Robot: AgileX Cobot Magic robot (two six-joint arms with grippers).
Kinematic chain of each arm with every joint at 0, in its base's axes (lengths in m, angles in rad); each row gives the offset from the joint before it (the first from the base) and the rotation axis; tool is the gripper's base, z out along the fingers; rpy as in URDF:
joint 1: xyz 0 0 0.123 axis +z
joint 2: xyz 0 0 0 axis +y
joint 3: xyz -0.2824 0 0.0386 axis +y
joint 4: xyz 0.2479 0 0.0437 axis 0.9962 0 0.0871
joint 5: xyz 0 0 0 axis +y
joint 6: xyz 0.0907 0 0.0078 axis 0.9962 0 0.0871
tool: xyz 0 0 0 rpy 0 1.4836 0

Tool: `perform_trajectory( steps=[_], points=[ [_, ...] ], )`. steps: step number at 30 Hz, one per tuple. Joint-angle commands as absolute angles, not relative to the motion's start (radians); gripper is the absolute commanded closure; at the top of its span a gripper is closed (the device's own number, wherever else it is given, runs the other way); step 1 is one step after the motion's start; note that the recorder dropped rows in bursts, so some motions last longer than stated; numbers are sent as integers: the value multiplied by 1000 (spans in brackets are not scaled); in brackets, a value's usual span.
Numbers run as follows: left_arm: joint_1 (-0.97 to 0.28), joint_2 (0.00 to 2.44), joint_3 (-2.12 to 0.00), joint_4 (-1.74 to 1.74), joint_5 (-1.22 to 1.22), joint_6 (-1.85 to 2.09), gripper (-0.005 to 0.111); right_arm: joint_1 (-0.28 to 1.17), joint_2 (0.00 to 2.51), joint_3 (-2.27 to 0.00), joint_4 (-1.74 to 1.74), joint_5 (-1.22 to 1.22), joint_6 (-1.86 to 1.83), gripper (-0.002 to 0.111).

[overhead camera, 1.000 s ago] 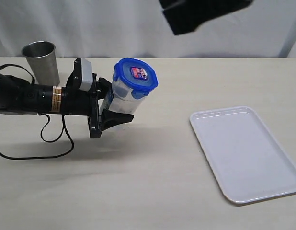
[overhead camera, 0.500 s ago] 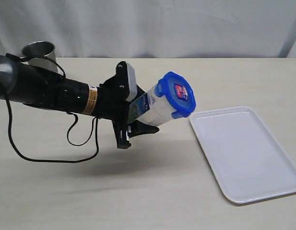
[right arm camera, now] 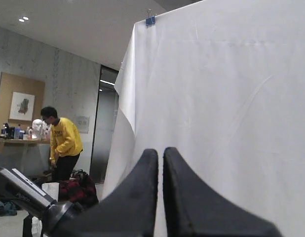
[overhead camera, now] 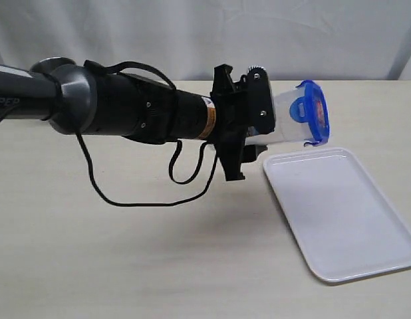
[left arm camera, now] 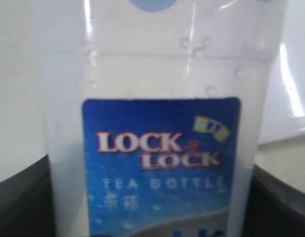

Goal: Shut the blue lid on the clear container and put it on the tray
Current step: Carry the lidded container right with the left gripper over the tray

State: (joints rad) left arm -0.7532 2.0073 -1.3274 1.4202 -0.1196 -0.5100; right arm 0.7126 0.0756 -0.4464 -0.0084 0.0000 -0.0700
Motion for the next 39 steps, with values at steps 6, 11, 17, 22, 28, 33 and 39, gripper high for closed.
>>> perform_trajectory(
  steps=[6,11,17,22,28,33,39],
  points=[
    [-852,2110,-1470,1404,199,-342,107,707,67,-440,23,-7,-63,104],
    [-906,2203,-1504,1429,342,-133,107,707,67,-440,23,0,-52,104],
    [-960,2257,-1519,1575,395,-100,107,707,67,-440,23,0,-44,104],
    [-995,2279,-1519,1744,461,-100,107,707,67,-440,23,0,-38,104],
    [-1003,2279,-1527,1744,463,-19,107,707,67,-440,23,0,-38,104],
    [-1024,2279,-1527,1744,485,97,107,707,67,-440,23,6,-36,104],
    [-1045,2279,-1527,1744,522,247,107,707,67,-440,23,6,-31,104]
  ],
)
